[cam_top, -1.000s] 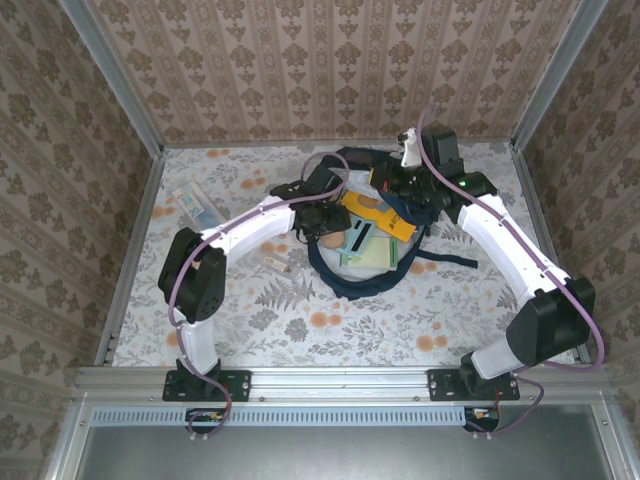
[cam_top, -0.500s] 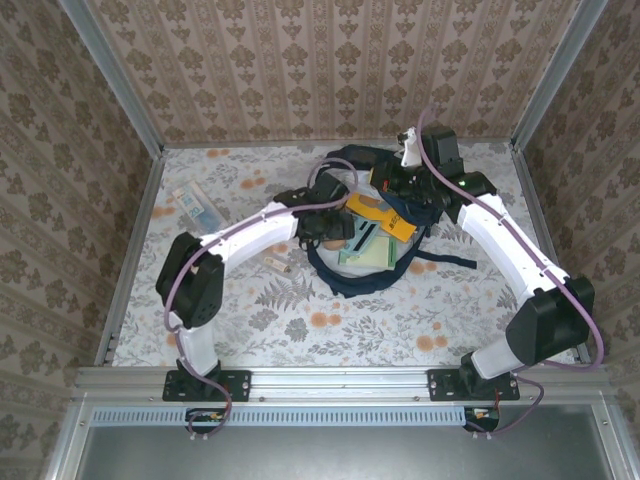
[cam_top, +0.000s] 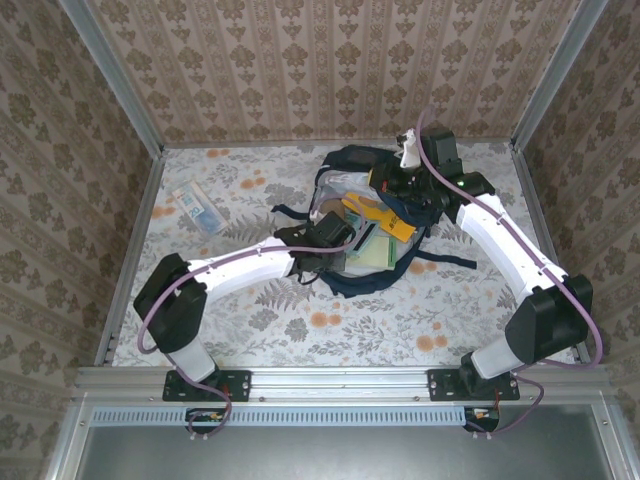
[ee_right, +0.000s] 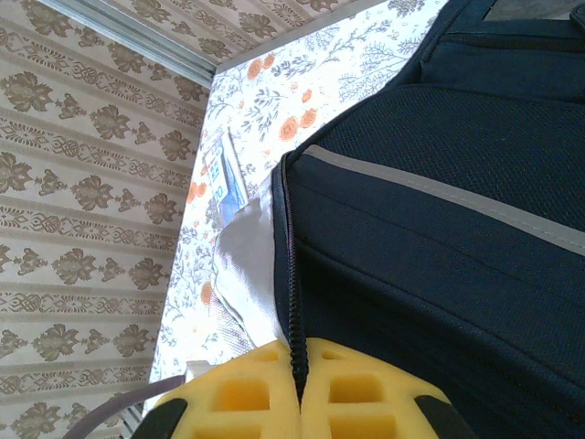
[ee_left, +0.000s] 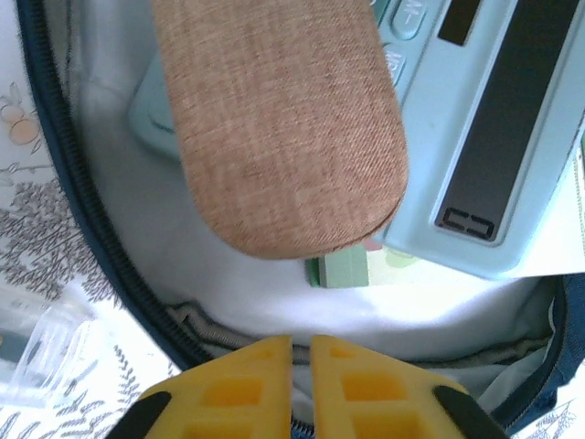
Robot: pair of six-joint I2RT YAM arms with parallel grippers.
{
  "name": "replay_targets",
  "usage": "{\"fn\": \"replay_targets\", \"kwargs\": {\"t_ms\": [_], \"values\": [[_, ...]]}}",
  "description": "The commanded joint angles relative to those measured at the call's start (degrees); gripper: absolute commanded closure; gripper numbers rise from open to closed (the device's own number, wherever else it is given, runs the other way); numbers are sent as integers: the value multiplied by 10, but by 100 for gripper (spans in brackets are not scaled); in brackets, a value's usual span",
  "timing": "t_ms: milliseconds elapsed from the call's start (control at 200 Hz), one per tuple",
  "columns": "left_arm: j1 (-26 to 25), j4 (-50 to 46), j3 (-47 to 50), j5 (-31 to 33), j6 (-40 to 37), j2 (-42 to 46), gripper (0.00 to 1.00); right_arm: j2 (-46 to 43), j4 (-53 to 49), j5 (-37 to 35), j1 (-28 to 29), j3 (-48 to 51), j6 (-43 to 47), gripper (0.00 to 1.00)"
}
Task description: Pack the student bag
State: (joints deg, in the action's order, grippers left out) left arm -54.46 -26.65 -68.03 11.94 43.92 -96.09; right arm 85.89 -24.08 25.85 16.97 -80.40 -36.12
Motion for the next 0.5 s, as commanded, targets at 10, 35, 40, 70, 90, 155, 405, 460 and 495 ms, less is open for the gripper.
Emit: {"fn": "replay_targets", "kwargs": {"t_ms": [10, 35, 40, 70, 90, 155, 405, 460, 495], "values": [[4, 25, -16, 13, 5, -28, 89, -4, 36, 7, -5, -3, -9, 100], [9, 27, -22, 15, 4, -34, 90, -5, 36, 8, -5, -3, -9, 100], [10, 27, -23, 15, 4, -35, 90, -5, 36, 7, -5, -3, -8, 100], [16, 28, -28, 16, 3, -41, 91, -4, 35, 7, -5, -3, -8, 100], [21, 30, -30, 15, 4, -44, 92, -5, 35, 7, -5, -3, -8, 100], [38, 38, -36, 11, 3, -54, 92, -7, 33, 6, -5, -1, -7, 100], [86, 50, -88, -1, -15, -94, 92, -11, 31, 6, -5, 2, -5, 100], [97, 53, -100, -6, -16, -104, 92, -11, 31, 7, -5, 4, -5, 100], [105, 57, -106, -7, -16, -111, 92, -12, 30, 7, -5, 5, -5, 100]]}}
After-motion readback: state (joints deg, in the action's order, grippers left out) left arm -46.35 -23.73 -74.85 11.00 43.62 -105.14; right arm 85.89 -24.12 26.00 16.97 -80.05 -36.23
